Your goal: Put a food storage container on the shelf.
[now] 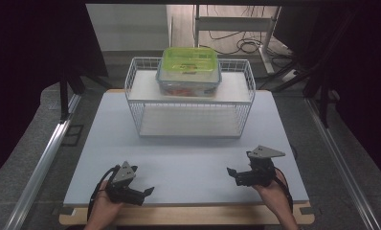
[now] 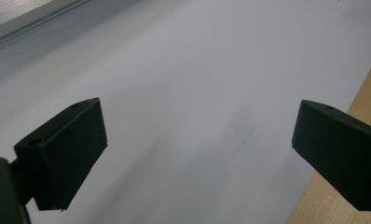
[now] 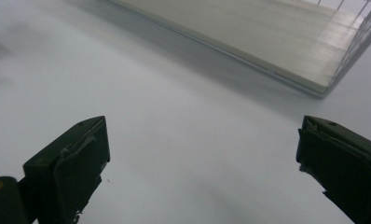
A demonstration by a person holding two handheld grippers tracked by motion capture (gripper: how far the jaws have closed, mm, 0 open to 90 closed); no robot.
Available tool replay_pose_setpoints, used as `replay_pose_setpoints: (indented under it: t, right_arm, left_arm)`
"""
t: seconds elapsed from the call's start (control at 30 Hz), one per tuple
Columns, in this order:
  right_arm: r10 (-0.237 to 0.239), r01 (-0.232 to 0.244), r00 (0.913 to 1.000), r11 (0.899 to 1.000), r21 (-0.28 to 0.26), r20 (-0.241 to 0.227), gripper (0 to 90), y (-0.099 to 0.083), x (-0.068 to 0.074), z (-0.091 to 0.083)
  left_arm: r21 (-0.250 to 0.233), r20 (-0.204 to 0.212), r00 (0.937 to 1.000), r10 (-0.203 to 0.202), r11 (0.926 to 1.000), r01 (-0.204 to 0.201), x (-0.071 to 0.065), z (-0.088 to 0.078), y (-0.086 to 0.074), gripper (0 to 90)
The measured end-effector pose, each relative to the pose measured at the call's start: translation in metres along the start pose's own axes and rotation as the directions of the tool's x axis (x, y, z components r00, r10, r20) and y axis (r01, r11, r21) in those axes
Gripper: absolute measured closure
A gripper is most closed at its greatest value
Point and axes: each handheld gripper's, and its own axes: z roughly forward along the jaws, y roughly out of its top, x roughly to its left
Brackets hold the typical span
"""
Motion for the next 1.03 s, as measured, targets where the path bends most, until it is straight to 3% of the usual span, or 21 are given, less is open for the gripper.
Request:
replay_pose_setpoints:
  t: [0.37,0.73,1.03]
  right_arm:
    - [0.028,-0.028,0.9995,0.999,0.015,0.016,2.7,-0.020,-0.010,-0.002]
    - [0.019,-0.020,0.9993,0.999,0.049,0.032,2.5,-0.037,-0.013,0.001]
    - [0.006,-0.008,0.9998,0.996,0.093,0.016,2.3,-0.044,-0.012,0.009]
  left_arm:
    - [0.016,0.006,1.0000,-0.004,0.9999,0.004,0.000,0.002,0.000,3.1]
    - [0.030,0.010,0.9999,-0.009,0.9995,0.009,0.000,0.004,-0.001,3.1]
    - [0.043,0.009,0.9998,-0.016,0.9989,0.016,0.001,0.005,-0.001,3.1]
